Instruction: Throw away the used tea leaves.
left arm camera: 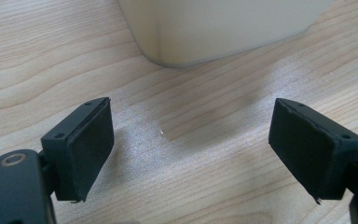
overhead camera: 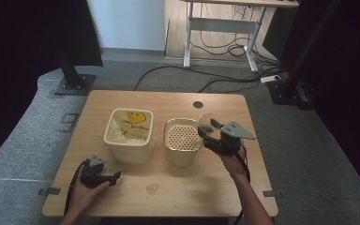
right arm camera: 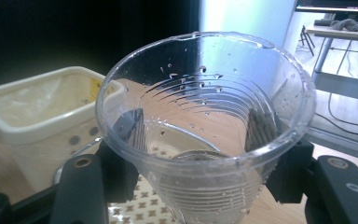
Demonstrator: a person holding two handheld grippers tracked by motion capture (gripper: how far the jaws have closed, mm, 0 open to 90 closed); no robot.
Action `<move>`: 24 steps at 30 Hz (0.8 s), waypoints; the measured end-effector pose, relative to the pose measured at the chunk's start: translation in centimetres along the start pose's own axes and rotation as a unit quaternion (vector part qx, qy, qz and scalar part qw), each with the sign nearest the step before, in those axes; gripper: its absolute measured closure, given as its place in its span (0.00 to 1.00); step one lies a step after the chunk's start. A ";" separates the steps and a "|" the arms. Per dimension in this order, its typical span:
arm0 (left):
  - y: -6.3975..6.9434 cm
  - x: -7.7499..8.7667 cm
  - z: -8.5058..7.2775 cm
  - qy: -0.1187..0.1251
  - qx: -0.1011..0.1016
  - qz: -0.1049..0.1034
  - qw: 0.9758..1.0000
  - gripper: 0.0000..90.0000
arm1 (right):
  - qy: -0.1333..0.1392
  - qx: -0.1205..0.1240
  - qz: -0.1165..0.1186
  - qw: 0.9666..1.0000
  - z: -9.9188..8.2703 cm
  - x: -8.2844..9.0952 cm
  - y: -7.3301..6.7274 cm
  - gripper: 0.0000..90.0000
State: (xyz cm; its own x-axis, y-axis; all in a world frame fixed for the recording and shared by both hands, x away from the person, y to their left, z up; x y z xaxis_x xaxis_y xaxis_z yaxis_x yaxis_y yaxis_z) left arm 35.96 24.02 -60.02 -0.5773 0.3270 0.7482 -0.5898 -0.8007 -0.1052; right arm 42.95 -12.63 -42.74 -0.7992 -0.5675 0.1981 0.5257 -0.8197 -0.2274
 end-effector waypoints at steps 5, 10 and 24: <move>0.0 -0.1 -0.1 -0.002 -0.001 0.001 1.000 0.16 | -0.001 0.022 -0.013 1.000 0.3 -0.7 0.4 0.43; -0.1 -0.1 -0.2 -0.004 0.000 0.001 1.000 0.16 | -0.008 0.041 -0.024 0.999 0.5 -1.3 0.7 0.43; -0.3 -0.1 -0.4 -0.009 0.001 -0.001 1.000 0.16 | -0.030 0.132 -0.079 0.988 1.8 -2.8 1.7 0.42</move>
Point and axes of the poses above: each handheld gripper's, and its own axes: x roughly backward along the jaws, z roughly out of its top, y roughly to its right, the point moved 9 cm from there along -x, roughly forward along the jaws, and after that the axes turned 14 degrees about -x, right-handed, at the moved point
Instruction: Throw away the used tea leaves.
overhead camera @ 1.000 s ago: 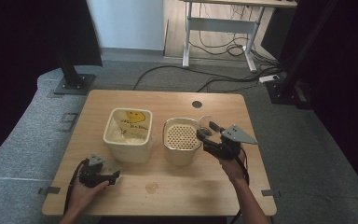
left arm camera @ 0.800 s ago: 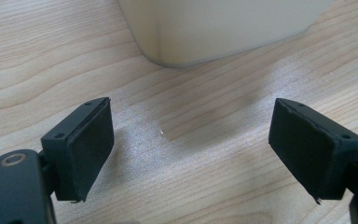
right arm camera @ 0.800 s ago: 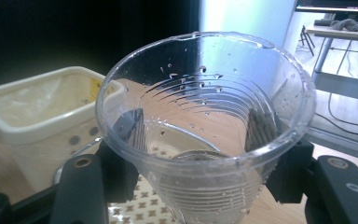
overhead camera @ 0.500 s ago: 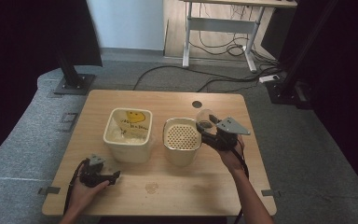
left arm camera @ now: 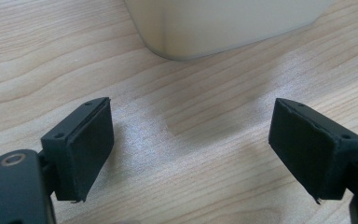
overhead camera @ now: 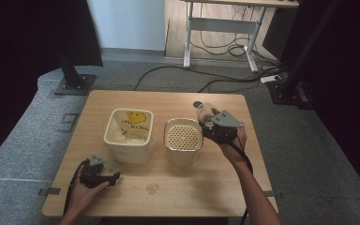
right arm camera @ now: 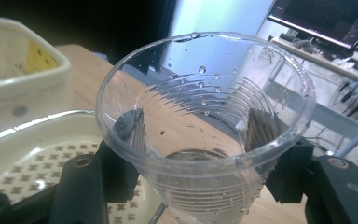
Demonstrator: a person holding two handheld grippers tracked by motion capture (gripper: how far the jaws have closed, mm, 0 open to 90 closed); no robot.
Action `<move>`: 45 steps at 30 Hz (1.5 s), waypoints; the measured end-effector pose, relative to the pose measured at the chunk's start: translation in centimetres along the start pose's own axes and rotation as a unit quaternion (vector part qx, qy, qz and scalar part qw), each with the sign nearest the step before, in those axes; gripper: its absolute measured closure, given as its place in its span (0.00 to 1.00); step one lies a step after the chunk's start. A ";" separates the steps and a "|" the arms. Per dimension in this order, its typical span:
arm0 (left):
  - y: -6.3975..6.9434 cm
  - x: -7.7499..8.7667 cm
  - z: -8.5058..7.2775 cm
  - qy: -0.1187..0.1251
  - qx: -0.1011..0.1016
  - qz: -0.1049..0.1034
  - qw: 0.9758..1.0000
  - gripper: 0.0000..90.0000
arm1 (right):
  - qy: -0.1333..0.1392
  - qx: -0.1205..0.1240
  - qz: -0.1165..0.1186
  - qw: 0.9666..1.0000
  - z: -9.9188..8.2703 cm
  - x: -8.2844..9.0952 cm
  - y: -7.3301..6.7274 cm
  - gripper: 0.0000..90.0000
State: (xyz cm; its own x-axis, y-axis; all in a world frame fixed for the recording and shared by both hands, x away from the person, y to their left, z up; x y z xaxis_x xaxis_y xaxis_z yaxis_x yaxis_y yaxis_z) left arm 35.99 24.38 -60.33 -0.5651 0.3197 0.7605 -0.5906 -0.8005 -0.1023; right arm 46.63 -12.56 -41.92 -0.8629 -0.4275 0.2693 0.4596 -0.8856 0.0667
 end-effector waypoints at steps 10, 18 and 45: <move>-0.1 -0.2 -0.1 -0.007 -0.004 0.003 1.000 0.16 | -0.009 0.020 -0.006 1.000 0.0 -0.4 0.1 0.42; -0.1 -0.3 -0.2 -0.009 -0.005 0.001 1.000 0.16 | -0.023 0.069 -0.026 0.997 0.5 -1.0 -0.3 0.41; -0.5 -0.2 -0.4 -0.012 0.003 -0.002 1.000 0.16 | -0.059 0.342 -0.104 0.932 0.4 -2.5 -2.2 0.41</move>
Point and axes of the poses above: each handheld gripper's, and its own axes: x roughly backward along the jaws, z roughly out of its top, y roughly to its right, the point moved 9 cm from there along -x, roughly forward along the jaws, and after that the axes turned 14 degrees about -x, right-handed, at the moved point
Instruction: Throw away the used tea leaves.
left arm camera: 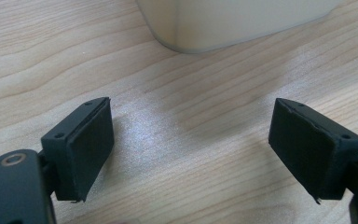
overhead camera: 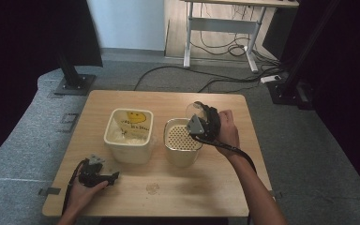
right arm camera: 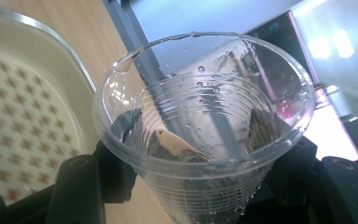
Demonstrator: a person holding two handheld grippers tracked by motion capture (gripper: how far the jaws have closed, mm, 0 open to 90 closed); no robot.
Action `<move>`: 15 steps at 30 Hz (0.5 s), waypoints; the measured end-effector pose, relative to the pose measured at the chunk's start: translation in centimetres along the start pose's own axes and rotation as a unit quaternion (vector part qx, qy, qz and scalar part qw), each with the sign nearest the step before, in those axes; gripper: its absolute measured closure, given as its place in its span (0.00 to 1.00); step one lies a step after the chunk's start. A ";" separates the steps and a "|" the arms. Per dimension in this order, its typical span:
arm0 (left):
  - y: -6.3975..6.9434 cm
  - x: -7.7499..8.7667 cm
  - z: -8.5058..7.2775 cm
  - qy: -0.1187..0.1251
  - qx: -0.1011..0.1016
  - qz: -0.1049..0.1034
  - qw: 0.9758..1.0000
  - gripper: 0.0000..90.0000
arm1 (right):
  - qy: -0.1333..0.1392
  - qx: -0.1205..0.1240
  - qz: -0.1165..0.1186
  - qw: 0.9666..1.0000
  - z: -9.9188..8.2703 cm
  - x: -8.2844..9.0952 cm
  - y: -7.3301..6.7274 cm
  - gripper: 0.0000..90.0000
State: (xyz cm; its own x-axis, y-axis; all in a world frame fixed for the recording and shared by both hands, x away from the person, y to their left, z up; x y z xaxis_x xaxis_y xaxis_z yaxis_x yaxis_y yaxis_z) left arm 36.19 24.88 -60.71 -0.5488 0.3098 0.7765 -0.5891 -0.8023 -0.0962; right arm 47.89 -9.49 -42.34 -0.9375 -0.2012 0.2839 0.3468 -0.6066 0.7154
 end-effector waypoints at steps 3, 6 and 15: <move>0.0 0.0 0.0 0.000 0.001 0.000 1.000 0.16 | -0.007 0.069 -0.022 0.997 -0.1 -0.1 -0.3 0.41; 0.0 0.0 0.0 0.000 0.000 0.001 1.000 0.16 | -0.011 0.098 -0.029 0.995 0.0 -0.2 -0.6 0.41; 0.0 0.0 0.0 -0.001 0.000 0.000 1.000 0.16 | -0.025 0.227 -0.089 0.970 0.5 -0.5 -1.2 0.41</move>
Point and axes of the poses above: each handheld gripper's, and its own axes: x roughly backward along the jaws, z roughly out of its top, y roughly to its right, the point moved 9 cm from there along -x, roughly forward along the jaws, and after that the axes turned 14 degrees about -x, right-handed, at the moved point
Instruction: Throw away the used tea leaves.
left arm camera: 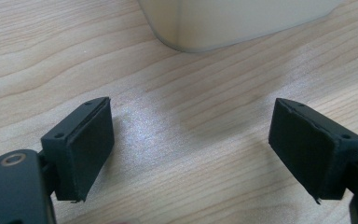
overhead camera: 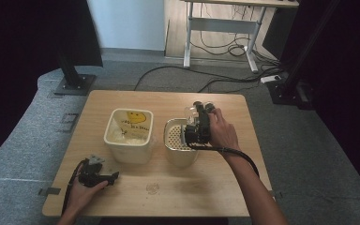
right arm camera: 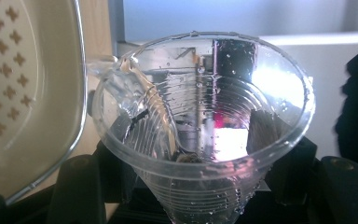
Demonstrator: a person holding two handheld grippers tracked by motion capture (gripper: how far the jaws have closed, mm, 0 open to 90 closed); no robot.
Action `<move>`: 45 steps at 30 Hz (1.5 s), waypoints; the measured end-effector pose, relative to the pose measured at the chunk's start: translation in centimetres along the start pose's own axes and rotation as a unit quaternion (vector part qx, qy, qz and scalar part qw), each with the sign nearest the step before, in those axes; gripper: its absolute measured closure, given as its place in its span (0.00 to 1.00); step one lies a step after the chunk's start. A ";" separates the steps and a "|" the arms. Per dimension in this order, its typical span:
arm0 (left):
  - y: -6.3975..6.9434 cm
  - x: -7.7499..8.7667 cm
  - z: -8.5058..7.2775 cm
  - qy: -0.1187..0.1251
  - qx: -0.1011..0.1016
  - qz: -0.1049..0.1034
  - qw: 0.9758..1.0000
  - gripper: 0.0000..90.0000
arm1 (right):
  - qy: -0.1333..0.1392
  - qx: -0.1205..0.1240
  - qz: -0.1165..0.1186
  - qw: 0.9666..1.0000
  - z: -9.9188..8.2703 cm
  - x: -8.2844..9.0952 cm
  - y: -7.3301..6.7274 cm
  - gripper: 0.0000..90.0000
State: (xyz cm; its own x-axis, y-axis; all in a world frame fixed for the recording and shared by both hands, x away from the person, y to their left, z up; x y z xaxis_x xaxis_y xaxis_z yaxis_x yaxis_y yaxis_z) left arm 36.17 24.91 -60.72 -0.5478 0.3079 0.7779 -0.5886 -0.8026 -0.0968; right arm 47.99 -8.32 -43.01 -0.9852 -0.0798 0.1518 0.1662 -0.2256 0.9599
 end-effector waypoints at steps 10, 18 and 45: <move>0.0 0.0 0.0 0.000 0.000 -0.001 1.000 0.16 | -0.006 0.156 -0.073 0.985 1.2 0.0 0.2 0.40; 0.0 0.0 0.0 0.000 0.001 -0.001 1.000 0.16 | -0.001 0.224 -0.099 0.970 2.1 0.2 0.2 0.40; -0.1 0.1 -0.1 -0.003 0.003 -0.003 1.000 0.15 | -0.041 0.315 -0.171 0.933 3.0 1.0 1.2 0.44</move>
State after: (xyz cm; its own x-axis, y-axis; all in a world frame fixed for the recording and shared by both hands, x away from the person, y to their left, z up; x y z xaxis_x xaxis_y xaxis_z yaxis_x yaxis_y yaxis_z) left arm 36.15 25.02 -60.69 -0.5414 0.3090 0.7819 -0.5881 -0.8038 -0.0897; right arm 47.09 -5.74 -41.03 -0.9801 -0.0265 -0.1969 -0.1913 0.3926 0.8996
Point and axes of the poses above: each handheld gripper's, and its own axes: x roughly backward along the jaws, z roughly out of its top, y roughly to its right, the point moved 9 cm from there along -x, roughly forward along the jaws, and after that the axes turned 14 degrees about -x, right-handed, at the moved point
